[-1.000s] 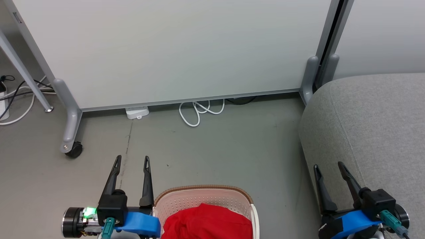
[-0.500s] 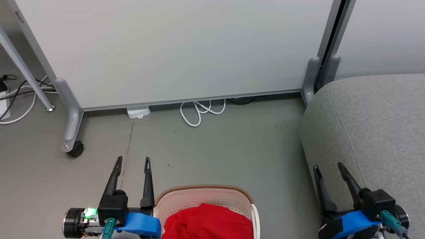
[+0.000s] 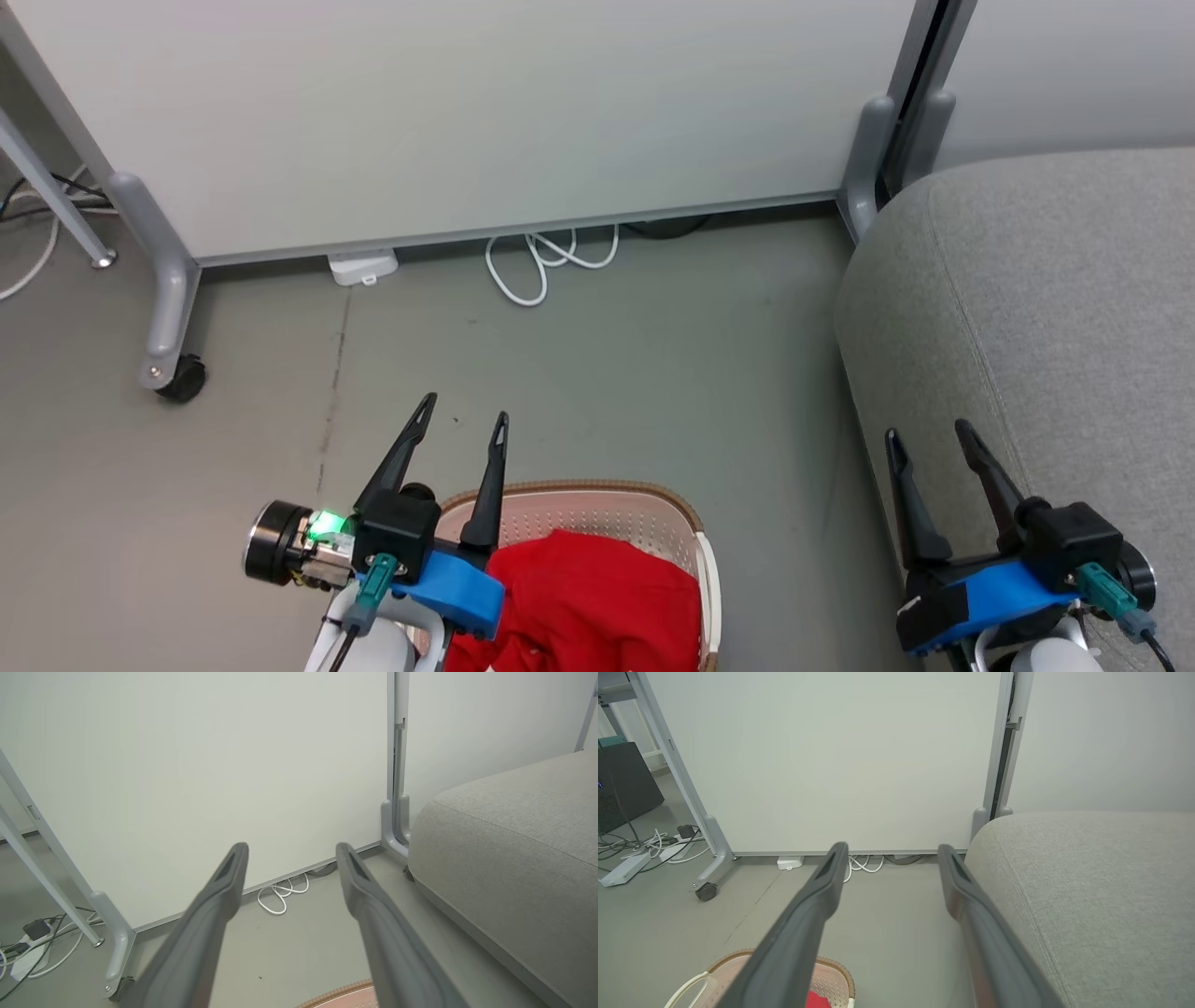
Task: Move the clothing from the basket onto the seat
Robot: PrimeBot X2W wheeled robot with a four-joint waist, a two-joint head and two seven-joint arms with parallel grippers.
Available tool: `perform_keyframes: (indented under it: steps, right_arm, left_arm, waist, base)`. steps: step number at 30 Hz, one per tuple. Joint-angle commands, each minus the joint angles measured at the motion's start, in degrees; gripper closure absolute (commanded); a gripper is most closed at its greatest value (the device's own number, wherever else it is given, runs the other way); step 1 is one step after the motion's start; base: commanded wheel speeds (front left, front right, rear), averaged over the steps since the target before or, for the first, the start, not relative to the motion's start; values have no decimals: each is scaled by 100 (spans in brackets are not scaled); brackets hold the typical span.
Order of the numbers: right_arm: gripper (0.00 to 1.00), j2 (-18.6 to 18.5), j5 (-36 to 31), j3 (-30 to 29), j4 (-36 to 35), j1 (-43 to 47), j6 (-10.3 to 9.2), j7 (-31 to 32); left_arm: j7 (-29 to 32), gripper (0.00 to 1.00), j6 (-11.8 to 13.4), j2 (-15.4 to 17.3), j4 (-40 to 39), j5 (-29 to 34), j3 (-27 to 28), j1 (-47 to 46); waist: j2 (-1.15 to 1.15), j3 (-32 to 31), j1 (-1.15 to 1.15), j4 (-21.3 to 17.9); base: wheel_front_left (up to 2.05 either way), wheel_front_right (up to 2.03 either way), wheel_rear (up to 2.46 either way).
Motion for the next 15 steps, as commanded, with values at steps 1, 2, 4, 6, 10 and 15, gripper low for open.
perform_keyframes:
  steps: [1, 2, 4, 6, 10, 15]
  right_arm:
    - [0, -24, -51, -18, -46, -121, 13, -21]
    - [0, -25, -45, -9, -78, -179, 13, -21]
    - [0, -23, -46, 5, -157, -305, 13, -21]
    - [0, -23, -48, 11, -234, -455, 13, -21]
    - [0, -22, -66, 51, -374, -767, 11, -20]
    - [0, -20, -59, 71, -535, -1101, 9, -20]
  left_arm:
    - [-15, 0, -49, 46, 84, 41, -57, -180]
    - [-14, 0, -90, 57, 165, 56, -95, -288]
    - [-14, 0, -160, 96, 331, 124, -210, -527]
    - [-14, 0, -230, 124, 459, 177, -331, -783]
    - [-14, 0, -344, 253, 767, 286, -584, -1209]
    - [-14, 0, -495, 376, 1385, 380, -1026, -1734]
  waist:
    - [0, 261, 0, -119]
    - [0, 383, 0, -165]
    - [0, 634, 0, -262]
    - [0, 890, 0, -365]
    - [0, 1401, 0, -584]
    - [0, 1970, 0, -768]
  base:
    - [0, 0, 0]
    - [0, 0, 0]
    - [0, 0, 0]
    - [0, 0, 0]
    - [0, 0, 0]
    - [0, 0, 0]
